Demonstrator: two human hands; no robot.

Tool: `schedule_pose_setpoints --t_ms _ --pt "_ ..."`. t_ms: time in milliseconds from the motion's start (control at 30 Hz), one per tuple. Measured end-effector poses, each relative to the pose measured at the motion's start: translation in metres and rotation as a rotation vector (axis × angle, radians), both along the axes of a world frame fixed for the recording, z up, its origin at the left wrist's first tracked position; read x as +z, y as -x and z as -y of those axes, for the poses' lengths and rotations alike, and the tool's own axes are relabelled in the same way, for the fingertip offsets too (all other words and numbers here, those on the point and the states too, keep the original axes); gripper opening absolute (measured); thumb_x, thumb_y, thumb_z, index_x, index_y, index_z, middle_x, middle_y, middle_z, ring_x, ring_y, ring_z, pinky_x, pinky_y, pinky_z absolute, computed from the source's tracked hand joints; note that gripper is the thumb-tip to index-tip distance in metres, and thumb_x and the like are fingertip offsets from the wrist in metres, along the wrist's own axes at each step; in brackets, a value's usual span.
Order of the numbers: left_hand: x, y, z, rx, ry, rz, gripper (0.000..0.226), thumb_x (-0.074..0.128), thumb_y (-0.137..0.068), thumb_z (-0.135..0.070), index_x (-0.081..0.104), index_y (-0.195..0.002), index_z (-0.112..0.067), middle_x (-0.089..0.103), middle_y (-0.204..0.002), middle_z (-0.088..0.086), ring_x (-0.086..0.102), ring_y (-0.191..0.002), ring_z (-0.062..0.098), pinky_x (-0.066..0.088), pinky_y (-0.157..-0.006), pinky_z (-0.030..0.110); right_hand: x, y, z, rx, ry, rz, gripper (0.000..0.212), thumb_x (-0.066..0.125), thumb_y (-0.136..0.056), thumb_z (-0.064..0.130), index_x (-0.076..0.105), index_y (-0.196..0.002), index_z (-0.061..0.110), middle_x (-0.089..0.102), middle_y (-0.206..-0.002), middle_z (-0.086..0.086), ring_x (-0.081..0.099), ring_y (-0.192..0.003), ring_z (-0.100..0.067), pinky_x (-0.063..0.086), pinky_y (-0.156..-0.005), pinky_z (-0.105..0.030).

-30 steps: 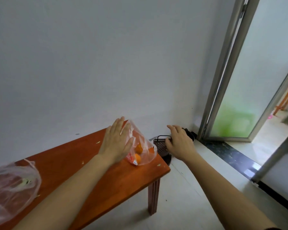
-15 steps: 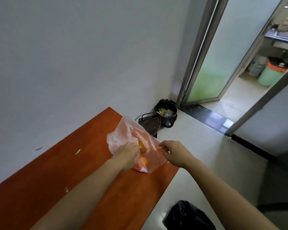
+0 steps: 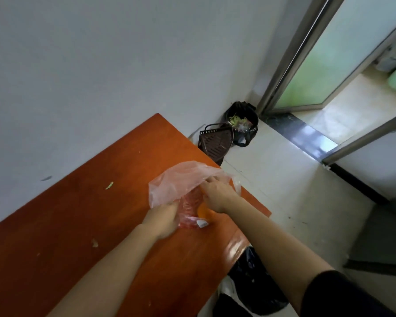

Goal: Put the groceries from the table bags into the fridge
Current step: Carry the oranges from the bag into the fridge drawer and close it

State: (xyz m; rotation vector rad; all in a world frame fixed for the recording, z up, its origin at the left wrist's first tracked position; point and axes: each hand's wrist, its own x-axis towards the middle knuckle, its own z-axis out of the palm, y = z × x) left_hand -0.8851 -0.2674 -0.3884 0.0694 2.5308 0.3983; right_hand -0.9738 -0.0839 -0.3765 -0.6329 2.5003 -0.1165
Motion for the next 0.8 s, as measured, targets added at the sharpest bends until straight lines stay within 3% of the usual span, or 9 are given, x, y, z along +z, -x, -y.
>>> schedule_pose_setpoints --t_ms 33,100,233,333,433,533,600,700,800 --pt "-0.004 -0.002 0.000 0.000 0.007 -0.001 0.033 0.044 -0.100 -0.027 0.050 -0.128 -0.011 0.062 -0.126 0.013 0.061 -0.110 0.034 0.050 -0.084 0.038 -0.005 0.001 0.001 0.000 -0.049 0.009 0.060 0.049 -0.098 0.017 0.031 -0.155 0.021 0.033 -0.159 -0.011 0.032 -0.144 -0.036 0.032 -0.116 -0.055" --pt "-0.008 -0.003 -0.002 0.012 0.023 -0.030 0.033 0.043 -0.100 -0.030 0.052 -0.127 -0.015 0.064 -0.124 0.010 0.063 -0.107 0.032 0.051 -0.083 0.039 -0.014 0.003 0.002 -0.058 -0.101 0.009 0.070 0.056 -0.096 0.020 0.023 -0.158 0.021 0.028 -0.161 -0.011 0.027 -0.147 -0.037 0.029 -0.118 -0.056" --pt "-0.006 0.001 -0.016 0.028 0.049 -0.159 0.029 0.045 -0.101 -0.032 0.055 -0.124 -0.018 0.066 -0.119 0.005 0.063 -0.107 0.028 0.051 -0.080 0.038 -0.029 0.008 -0.003 -0.034 -0.221 -0.072 0.064 0.059 -0.096 0.021 0.029 -0.153 0.015 0.039 -0.153 -0.013 0.041 -0.138 -0.035 0.042 -0.110 -0.050" --pt "-0.006 0.007 -0.027 -0.006 -0.015 -0.200 0.026 0.052 -0.097 -0.025 0.056 -0.121 -0.016 0.062 -0.120 0.004 0.057 -0.114 0.026 0.048 -0.086 0.036 -0.035 0.016 -0.011 -0.120 -0.183 -0.048 0.055 0.060 -0.096 0.018 0.037 -0.147 0.016 0.046 -0.147 -0.012 0.047 -0.133 -0.033 0.046 -0.107 -0.048" --pt "-0.011 0.013 -0.038 -0.003 -0.166 -0.123 0.021 0.055 -0.096 -0.029 0.055 -0.114 -0.018 0.057 -0.112 0.000 0.054 -0.110 0.024 0.048 -0.087 0.034 -0.036 0.018 -0.020 -0.226 -0.014 0.058 0.052 0.060 -0.097 0.013 0.040 -0.145 0.016 0.053 -0.140 -0.010 0.058 -0.123 -0.028 0.051 -0.101 -0.039" --pt "-0.018 0.019 -0.049 0.016 -0.220 -0.079 0.045 0.057 -0.093 -0.048 0.049 -0.130 -0.025 0.055 -0.122 -0.001 0.053 -0.115 0.024 0.049 -0.092 0.040 -0.033 0.016 -0.031 -0.308 0.196 0.071 0.049 0.068 -0.093 0.025 0.049 -0.137 0.018 0.063 -0.125 -0.005 0.063 -0.112 -0.024 0.054 -0.097 -0.036" --pt "-0.023 0.023 -0.056 0.024 -0.241 -0.072 0.066 0.060 -0.087 -0.058 0.037 -0.144 -0.035 0.051 -0.139 -0.002 0.050 -0.124 0.024 0.047 -0.099 0.046 -0.030 0.013 -0.040 -0.401 0.342 0.089 0.039 0.071 -0.088 0.030 0.056 -0.124 0.021 0.067 -0.106 -0.002 0.067 -0.099 -0.020 0.058 -0.090 -0.037" --pt "-0.035 0.025 -0.065 0.028 -0.219 -0.003 0.074 0.063 -0.076 -0.065 0.036 -0.141 -0.040 0.047 -0.143 -0.005 0.048 -0.129 0.023 0.046 -0.102 0.047 -0.020 0.010 -0.057 -0.537 0.526 0.089 0.029 0.074 -0.083 0.035 0.062 -0.098 0.014 0.066 -0.083 -0.009 0.066 -0.075 -0.022 0.059 -0.072 -0.043" --pt "-0.044 0.018 -0.073 0.087 -0.196 -0.031 0.079 0.069 -0.070 -0.063 0.032 -0.135 -0.037 0.053 -0.128 -0.004 0.055 -0.116 0.021 0.051 -0.093 0.043 -0.005 0.003 -0.069 -0.641 0.750 0.147 0.041 0.078 -0.083 0.030 0.062 -0.118 0.017 0.071 -0.100 -0.001 0.068 -0.092 -0.014 0.059 -0.079 -0.030"
